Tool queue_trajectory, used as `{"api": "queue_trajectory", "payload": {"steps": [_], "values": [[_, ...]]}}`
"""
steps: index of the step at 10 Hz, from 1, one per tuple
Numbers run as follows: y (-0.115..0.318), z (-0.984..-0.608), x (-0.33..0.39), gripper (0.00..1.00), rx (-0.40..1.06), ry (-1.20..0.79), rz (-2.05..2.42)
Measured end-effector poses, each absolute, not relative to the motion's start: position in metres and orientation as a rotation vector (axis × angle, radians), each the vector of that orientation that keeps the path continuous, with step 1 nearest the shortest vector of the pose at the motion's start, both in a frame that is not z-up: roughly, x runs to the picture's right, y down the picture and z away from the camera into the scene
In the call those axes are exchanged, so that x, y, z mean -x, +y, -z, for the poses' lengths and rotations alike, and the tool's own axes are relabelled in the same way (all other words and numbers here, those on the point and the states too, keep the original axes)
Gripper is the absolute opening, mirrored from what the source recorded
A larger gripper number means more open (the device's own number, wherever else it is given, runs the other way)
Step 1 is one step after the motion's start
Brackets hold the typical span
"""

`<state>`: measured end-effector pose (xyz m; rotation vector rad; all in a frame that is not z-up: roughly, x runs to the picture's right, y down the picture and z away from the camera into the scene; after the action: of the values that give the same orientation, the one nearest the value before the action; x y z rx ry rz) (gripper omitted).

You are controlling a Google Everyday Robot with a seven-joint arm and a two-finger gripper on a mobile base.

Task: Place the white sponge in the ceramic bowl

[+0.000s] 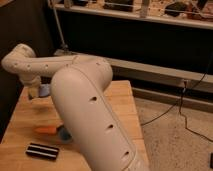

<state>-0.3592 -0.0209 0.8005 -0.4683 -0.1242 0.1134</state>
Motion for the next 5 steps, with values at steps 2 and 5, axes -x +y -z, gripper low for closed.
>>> {"api": "queue_trajectory", "payload": {"steps": [2,5], "values": [[-0.022,-0.803,0.336,0.0,0.482,-0.103,-0.148],[-0.022,-0.809,0.305,0.0,0.495,-0.073,-0.187]]}}
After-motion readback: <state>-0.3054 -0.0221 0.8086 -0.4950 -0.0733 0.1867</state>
